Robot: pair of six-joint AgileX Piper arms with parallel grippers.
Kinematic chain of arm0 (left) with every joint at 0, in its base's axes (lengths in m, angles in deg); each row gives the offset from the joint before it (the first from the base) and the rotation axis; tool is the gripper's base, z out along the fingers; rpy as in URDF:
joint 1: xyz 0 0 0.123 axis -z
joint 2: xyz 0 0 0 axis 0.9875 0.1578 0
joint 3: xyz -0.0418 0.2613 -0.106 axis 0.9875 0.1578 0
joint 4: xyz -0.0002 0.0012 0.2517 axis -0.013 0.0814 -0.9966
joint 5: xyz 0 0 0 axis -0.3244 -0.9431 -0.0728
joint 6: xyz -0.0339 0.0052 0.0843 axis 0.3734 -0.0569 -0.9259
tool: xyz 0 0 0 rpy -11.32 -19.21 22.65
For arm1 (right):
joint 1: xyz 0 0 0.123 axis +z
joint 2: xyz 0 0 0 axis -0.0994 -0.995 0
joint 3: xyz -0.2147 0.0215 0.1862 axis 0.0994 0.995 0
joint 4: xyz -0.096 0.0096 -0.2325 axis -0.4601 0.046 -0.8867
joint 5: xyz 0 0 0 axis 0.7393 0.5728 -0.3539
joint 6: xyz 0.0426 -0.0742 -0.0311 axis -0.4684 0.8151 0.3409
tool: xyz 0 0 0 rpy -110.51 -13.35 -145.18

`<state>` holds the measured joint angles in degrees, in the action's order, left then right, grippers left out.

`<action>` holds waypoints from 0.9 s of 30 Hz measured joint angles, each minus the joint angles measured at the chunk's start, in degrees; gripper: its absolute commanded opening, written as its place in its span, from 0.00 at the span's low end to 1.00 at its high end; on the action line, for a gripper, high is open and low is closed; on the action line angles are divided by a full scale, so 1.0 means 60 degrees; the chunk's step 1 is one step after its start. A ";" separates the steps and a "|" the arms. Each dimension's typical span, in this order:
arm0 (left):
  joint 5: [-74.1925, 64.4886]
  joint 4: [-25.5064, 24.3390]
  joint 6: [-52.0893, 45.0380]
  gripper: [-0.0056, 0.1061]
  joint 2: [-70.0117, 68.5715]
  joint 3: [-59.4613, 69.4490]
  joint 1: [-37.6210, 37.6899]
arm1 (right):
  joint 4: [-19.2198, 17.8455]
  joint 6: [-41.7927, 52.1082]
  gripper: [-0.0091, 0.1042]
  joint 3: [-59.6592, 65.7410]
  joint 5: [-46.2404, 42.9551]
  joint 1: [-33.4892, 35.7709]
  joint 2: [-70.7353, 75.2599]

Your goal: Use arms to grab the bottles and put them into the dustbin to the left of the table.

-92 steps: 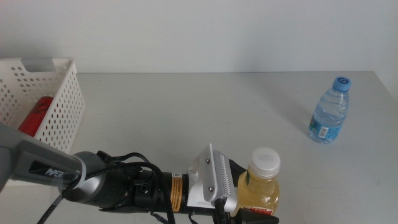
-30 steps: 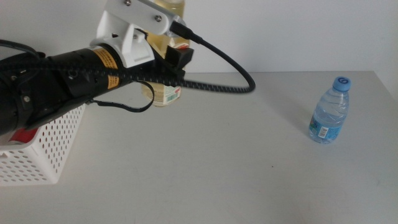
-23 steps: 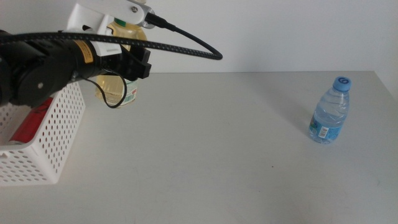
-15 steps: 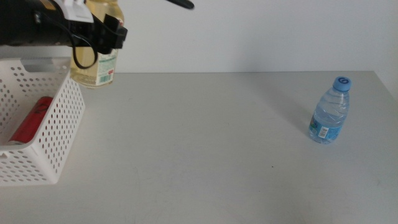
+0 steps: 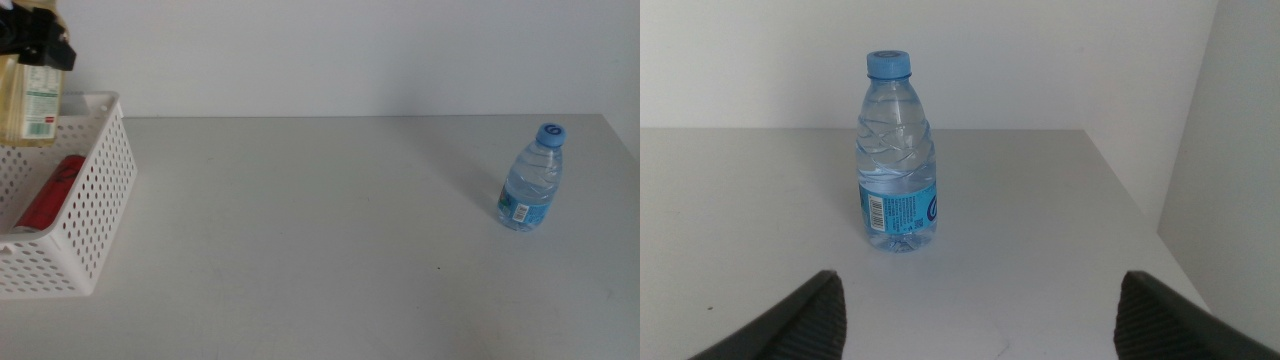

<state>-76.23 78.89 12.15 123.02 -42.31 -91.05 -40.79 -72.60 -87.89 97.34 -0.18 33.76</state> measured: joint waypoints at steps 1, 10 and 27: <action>-0.0166 0.0000 0.0000 0.05 0.0099 -0.0136 -0.0261 | 0.0000 0.0000 0.74 0.0000 0.0000 0.0000 0.0000; -0.1313 0.0148 0.0000 0.05 0.1012 -0.0255 -0.1521 | 0.0000 0.0000 0.74 0.0000 0.0000 0.0000 0.0000; -0.2534 0.0355 -0.0011 0.23 0.3364 -0.0255 -0.1459 | 0.0000 0.0000 0.74 0.0000 0.0000 0.0000 0.0000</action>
<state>-91.44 81.02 12.09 143.21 -43.84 -99.80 -40.79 -72.60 -87.89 97.34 -0.18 33.76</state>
